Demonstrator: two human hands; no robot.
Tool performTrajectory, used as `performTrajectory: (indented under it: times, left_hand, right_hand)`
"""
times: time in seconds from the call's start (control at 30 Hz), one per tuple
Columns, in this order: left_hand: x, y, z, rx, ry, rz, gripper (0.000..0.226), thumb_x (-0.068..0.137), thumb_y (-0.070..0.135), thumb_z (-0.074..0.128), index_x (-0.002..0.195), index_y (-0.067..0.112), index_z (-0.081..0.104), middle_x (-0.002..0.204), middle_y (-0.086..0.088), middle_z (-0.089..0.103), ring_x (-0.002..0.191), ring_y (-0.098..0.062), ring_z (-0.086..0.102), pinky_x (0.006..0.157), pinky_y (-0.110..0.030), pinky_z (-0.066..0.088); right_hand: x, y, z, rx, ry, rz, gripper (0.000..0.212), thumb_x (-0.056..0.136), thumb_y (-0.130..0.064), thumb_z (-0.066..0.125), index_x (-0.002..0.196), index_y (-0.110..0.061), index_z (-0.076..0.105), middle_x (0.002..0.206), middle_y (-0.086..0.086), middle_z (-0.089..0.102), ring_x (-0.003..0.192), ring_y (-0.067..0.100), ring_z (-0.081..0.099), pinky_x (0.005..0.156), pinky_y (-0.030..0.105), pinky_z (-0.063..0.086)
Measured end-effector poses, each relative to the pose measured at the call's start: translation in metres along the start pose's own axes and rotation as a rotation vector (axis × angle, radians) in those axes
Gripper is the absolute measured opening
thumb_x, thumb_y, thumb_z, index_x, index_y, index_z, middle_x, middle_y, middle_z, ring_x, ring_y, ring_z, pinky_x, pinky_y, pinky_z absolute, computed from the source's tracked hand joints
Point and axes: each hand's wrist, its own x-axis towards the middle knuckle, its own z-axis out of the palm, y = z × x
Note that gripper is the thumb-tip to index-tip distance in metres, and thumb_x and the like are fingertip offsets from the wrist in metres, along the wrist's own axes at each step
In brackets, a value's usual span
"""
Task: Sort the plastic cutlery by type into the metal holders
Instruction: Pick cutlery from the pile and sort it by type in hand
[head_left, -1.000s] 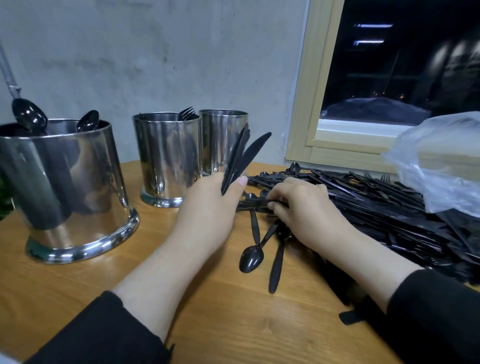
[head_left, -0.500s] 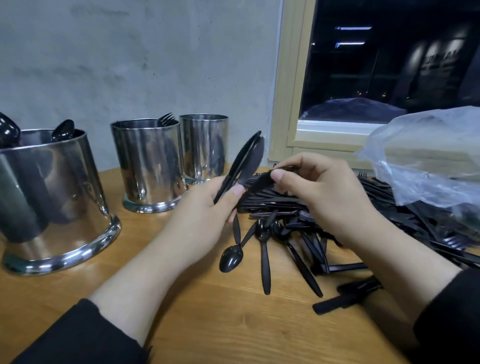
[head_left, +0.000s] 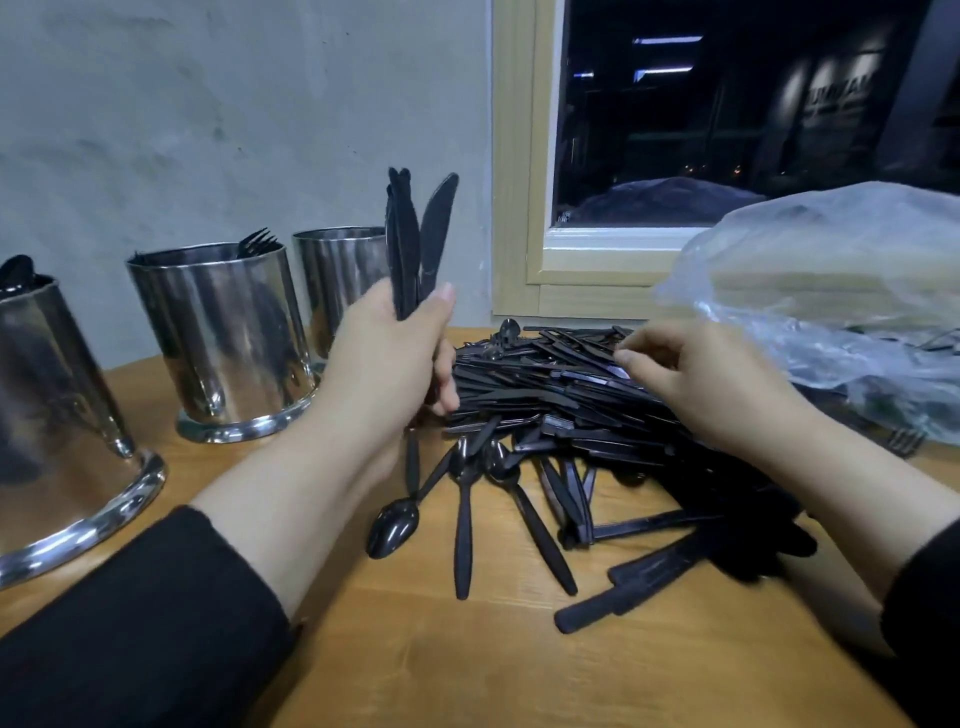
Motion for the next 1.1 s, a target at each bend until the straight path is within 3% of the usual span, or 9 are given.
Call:
performTrajectory:
  times: [0.2,0.37,0.57,0.87,1.1]
  left_hand:
    - [0.001,-0.02,0.027,-0.029,-0.081,-0.056,0.019,0.101,0.029,0.063,0.087,0.019,0.056,0.049,0.011,0.037,0.042,-0.01,0.029,0.042,-0.025,0.025]
    - [-0.003,-0.027,0.017,-0.005,-0.05,-0.059,0.03,0.098,0.033,0.066,0.081,0.015,0.05,0.057,0.0,0.038,0.043,-0.013,0.029,0.044,-0.028,0.023]
    - [-0.001,-0.031,0.016,0.191,-0.068,0.007,0.041,0.098,0.045,0.061,0.067,0.021,0.051,0.046,0.013,0.041,0.041,-0.008,0.036,0.05,-0.029,0.033]
    - [-0.002,-0.033,0.015,0.232,-0.093,0.008,0.038,0.099,0.045,0.06,0.076,0.015,0.057,0.051,0.011,0.04,0.042,-0.006,0.034,0.05,-0.028,0.029]
    - [-0.001,-0.032,0.013,0.237,-0.077,0.008,0.04,0.099,0.046,0.06,0.073,0.016,0.059,0.051,0.012,0.042,0.042,-0.006,0.036,0.051,-0.029,0.03]
  right_hand:
    - [0.0,-0.002,0.017,-0.174,-0.136,-0.191,0.025,0.095,-0.038,0.064,0.115,-0.023,0.07,0.108,-0.005,0.069,0.098,0.018,0.062,0.086,0.031,0.046]
    - [0.01,-0.018,0.038,-0.329,-0.187,-0.202,0.031,0.098,-0.045,0.055,0.121,-0.025,0.064,0.115,-0.003,0.064,0.114,0.024,0.058,0.098,0.045,0.045]
    - [0.01,-0.019,0.051,-0.384,-0.234,-0.229,0.024,0.1,-0.037,0.053,0.12,-0.032,0.066,0.115,-0.01,0.058,0.119,0.019,0.053,0.088,0.039,0.04]
    - [0.006,-0.02,0.049,-0.363,-0.201,-0.169,0.015,0.092,-0.032,0.058,0.097,-0.024,0.069,0.096,-0.007,0.059,0.099,0.022,0.061,0.086,0.04,0.05]
    - [0.005,-0.025,0.04,-0.325,-0.12,-0.135,0.015,0.088,-0.022,0.059,0.093,-0.02,0.073,0.094,-0.003,0.067,0.093,0.024,0.064,0.08,0.036,0.051]
